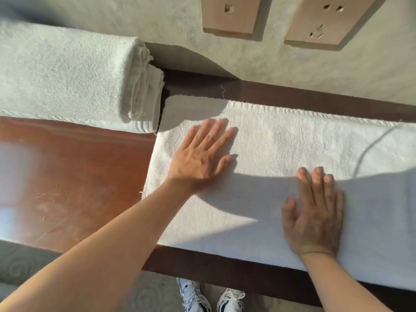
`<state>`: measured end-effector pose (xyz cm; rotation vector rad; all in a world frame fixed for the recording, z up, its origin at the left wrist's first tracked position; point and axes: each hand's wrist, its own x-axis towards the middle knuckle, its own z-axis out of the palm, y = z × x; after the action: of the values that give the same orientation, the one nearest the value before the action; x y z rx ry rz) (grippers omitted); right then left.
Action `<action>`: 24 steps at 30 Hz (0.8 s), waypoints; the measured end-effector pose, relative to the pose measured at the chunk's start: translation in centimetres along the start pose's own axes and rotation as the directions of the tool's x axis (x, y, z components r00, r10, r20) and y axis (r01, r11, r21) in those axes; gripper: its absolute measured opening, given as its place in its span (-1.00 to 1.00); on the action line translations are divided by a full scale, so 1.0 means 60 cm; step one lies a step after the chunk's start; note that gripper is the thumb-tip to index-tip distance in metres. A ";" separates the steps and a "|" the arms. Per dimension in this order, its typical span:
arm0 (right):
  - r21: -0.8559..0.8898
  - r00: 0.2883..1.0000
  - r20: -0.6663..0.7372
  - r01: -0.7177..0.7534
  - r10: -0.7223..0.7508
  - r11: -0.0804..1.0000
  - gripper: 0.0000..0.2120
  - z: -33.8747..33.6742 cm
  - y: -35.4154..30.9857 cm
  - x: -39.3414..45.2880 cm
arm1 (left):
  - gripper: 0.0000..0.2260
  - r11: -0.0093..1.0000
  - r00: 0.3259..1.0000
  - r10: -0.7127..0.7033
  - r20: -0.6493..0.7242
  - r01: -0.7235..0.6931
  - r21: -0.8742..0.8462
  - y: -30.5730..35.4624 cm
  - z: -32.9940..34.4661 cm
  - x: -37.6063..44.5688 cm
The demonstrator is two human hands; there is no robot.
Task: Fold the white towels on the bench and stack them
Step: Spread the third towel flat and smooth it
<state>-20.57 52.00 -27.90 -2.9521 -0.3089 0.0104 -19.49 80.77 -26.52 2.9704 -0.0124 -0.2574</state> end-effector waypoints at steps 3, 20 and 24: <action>0.008 1.000 -0.011 0.004 -0.003 1.000 -0.36 -0.001 -0.003 0.003 | -0.42 0.989 0.989 -0.146 -0.021 0.146 0.029 -0.072 -0.001 0.028; -0.046 1.000 0.028 0.002 -0.001 0.999 -0.36 0.003 0.001 0.002 | -0.37 0.971 0.971 -0.237 -0.041 0.235 -0.043 -0.061 -0.025 0.133; -0.026 0.999 0.040 -0.005 0.006 1.000 -0.37 -0.001 0.000 0.003 | -0.40 0.968 0.967 -0.241 -0.082 0.234 -0.088 -0.023 -0.033 0.108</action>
<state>-20.43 52.05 -27.82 -2.9818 -0.3085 0.0667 -12.77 82.29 -25.94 2.8999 0.3585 -0.1444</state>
